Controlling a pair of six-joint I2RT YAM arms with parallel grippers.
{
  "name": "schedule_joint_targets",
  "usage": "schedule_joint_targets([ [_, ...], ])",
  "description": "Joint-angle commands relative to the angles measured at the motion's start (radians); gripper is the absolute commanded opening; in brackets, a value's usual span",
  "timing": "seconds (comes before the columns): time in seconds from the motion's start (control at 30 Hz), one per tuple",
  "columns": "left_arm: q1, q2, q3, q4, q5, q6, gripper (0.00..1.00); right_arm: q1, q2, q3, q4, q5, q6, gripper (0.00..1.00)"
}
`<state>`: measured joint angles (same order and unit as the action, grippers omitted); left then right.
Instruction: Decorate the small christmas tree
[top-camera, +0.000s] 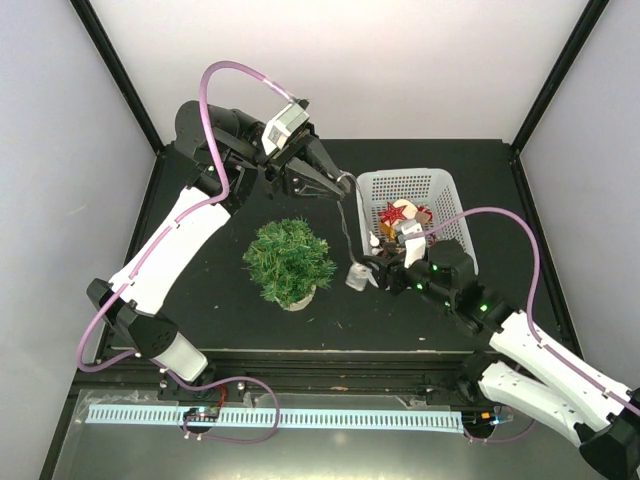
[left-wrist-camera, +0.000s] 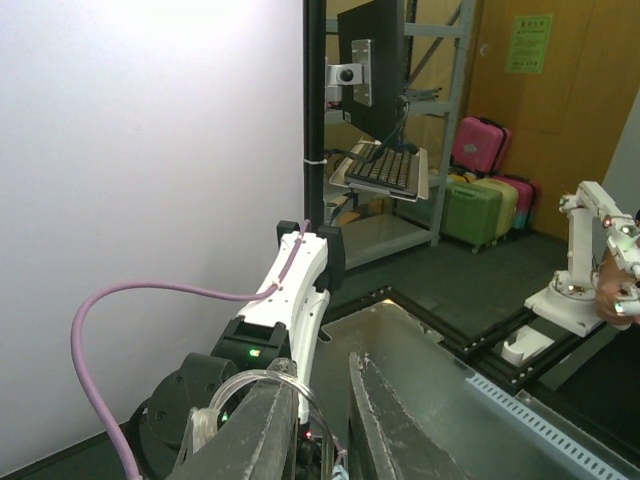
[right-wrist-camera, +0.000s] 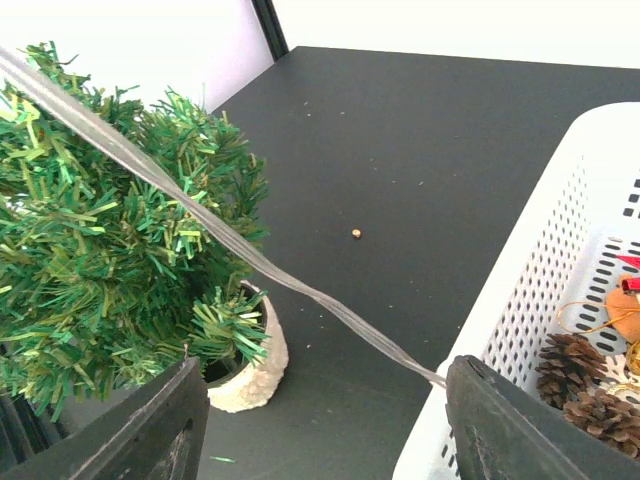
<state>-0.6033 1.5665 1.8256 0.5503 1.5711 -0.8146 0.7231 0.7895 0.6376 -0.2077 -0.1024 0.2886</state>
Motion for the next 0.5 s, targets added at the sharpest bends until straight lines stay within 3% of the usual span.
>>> schedule_joint_targets([
  [0.0, 0.005, 0.003, 0.012, 0.021, 0.19, -0.016, 0.17, 0.008, 0.017, 0.033, 0.042, 0.063, -0.02, 0.66],
  [0.47, 0.003, -0.042, -0.031, 0.008, 0.19, -0.012, 0.17, 0.007, 0.167, 0.061, 0.154, 0.148, -0.036, 0.63],
])
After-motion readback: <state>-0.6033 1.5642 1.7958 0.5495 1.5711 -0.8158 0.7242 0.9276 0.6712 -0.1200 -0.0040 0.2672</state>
